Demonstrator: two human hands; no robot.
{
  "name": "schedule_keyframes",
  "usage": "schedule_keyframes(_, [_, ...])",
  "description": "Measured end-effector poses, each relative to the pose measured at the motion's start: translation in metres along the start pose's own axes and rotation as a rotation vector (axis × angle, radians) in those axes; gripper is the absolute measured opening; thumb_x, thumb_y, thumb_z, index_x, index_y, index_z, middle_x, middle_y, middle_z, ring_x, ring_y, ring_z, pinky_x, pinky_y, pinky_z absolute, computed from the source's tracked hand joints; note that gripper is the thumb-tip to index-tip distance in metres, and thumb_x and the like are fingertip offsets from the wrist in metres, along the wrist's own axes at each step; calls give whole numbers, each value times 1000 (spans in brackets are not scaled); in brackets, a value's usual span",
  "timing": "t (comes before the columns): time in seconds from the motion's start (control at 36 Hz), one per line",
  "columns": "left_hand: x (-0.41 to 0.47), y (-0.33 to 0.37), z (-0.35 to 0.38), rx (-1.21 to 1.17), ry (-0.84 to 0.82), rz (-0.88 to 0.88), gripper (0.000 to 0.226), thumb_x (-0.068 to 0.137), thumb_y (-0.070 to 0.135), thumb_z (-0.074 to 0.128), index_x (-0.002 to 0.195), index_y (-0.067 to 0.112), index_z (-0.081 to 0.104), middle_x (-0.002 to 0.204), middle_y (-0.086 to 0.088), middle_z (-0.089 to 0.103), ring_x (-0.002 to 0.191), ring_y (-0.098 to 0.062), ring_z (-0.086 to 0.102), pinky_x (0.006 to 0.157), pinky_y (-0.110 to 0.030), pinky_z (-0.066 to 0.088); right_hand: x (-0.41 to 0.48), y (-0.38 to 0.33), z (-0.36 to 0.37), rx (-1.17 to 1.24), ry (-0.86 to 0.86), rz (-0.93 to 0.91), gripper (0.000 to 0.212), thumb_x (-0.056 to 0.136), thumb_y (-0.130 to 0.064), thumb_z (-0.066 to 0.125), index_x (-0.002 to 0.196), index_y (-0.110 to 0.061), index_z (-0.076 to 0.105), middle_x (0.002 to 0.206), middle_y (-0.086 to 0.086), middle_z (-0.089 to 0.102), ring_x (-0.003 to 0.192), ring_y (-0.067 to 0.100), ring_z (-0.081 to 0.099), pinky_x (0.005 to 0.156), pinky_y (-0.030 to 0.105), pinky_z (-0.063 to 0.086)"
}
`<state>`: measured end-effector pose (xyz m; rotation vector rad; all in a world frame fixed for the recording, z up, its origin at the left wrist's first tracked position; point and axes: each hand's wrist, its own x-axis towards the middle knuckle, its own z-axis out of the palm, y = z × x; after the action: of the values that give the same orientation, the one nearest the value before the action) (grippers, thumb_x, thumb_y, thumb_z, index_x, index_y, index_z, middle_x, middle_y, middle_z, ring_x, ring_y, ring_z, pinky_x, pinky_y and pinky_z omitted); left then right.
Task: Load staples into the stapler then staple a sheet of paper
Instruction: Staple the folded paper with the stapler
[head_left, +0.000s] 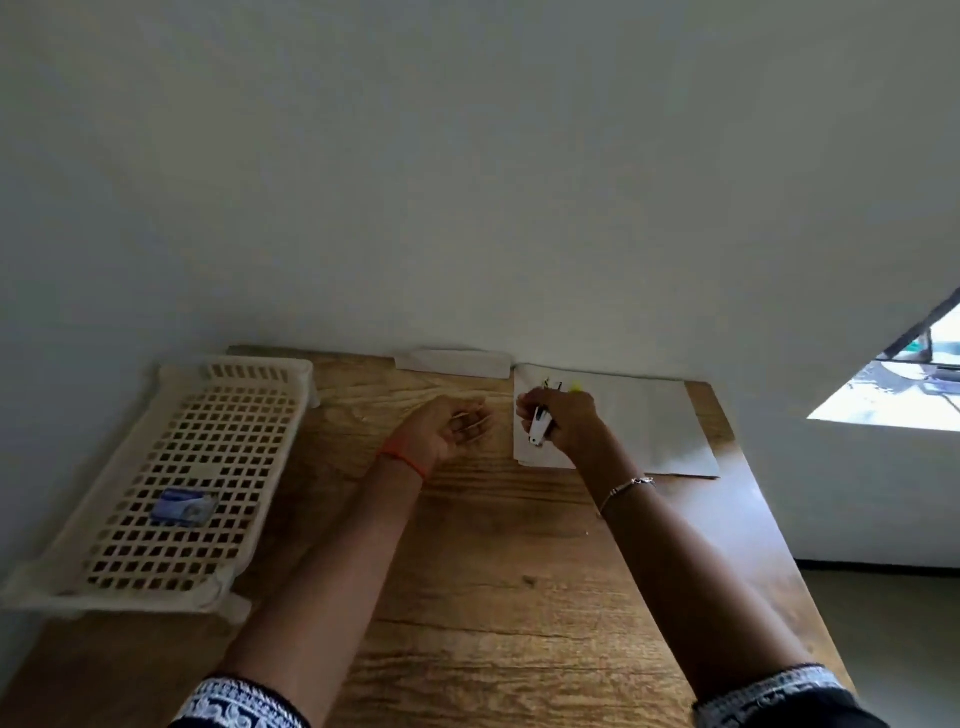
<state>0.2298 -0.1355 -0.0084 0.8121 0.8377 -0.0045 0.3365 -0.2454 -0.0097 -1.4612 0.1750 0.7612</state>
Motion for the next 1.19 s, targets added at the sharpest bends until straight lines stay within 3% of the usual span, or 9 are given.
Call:
schedule_keyframes(0.19, [33, 19, -13, -36, 17, -27, 16, 93, 4, 48, 80, 5, 57, 47, -3, 68, 42, -14, 67, 52, -26, 56, 32, -2, 32, 24, 146, -63, 22, 70, 16, 64, 62, -1, 52, 62, 12, 52, 32, 17, 51, 33, 20, 42])
schedule_keyframes(0.31, [49, 28, -18, -43, 11, -52, 18, 94, 4, 46, 80, 6, 57, 46, -2, 68, 68, -18, 64, 69, -30, 49, 51, -1, 41, -65, 197, -135, 29, 64, 12, 71, 57, -6, 50, 66, 12, 54, 53, 23, 53, 45, 27, 41])
schedule_keyframes(0.39, [56, 31, -19, -39, 7, -50, 16, 93, 3, 47, 81, 5, 57, 49, -3, 68, 56, -17, 68, 70, -31, 50, 62, 2, 45, -98, 236, -166, 32, 59, 9, 74, 55, -8, 48, 74, 15, 57, 71, 26, 56, 53, 32, 42])
schedule_keyframes(0.58, [70, 32, -23, -73, -2, -74, 16, 94, 4, 47, 80, 6, 56, 50, -3, 69, 74, -18, 61, 91, -36, 45, 84, 6, 51, -212, 277, -220, 37, 54, 3, 79, 53, -11, 45, 77, 15, 57, 72, 24, 55, 64, 37, 48])
schedule_keyframes(0.72, [71, 32, -25, -78, 18, -89, 14, 93, 5, 49, 82, 6, 57, 83, -8, 63, 76, -19, 61, 89, -36, 45, 91, 6, 55, -207, 234, -229, 41, 55, 3, 80, 53, -11, 41, 79, 15, 54, 72, 24, 52, 62, 34, 44])
schedule_keyframes(0.86, [70, 30, -27, -109, 28, -57, 15, 92, 9, 54, 77, 5, 57, 60, -7, 70, 76, -18, 61, 102, -40, 44, 86, -2, 53, -112, 103, -184, 31, 59, 9, 76, 54, -7, 51, 63, 6, 52, 57, 20, 52, 57, 28, 46])
schedule_keyframes(0.94, [66, 32, -22, -154, 13, 6, 10, 87, 14, 62, 81, 7, 59, 84, -6, 62, 82, -16, 59, 102, -39, 44, 77, -11, 50, -69, 26, -139, 28, 63, 13, 72, 53, -6, 54, 59, 7, 53, 46, 18, 52, 41, 20, 48])
schedule_keyframes(1.08, [47, 37, -5, -281, -50, 146, 28, 90, 14, 58, 116, 3, 57, 130, -11, 50, 128, -24, 47, 99, -37, 44, 58, -26, 40, -68, -85, -129, 21, 68, 10, 69, 57, -4, 57, 63, 9, 53, 55, 22, 50, 54, 29, 46])
schedule_keyframes(1.19, [29, 43, 11, -356, -41, 204, 7, 91, 4, 54, 84, 5, 57, 100, -11, 61, 94, -19, 59, 104, -31, 44, 35, -42, 30, -45, -130, -146, 21, 70, 9, 68, 56, -3, 58, 48, 5, 57, 40, 16, 52, 44, 22, 47])
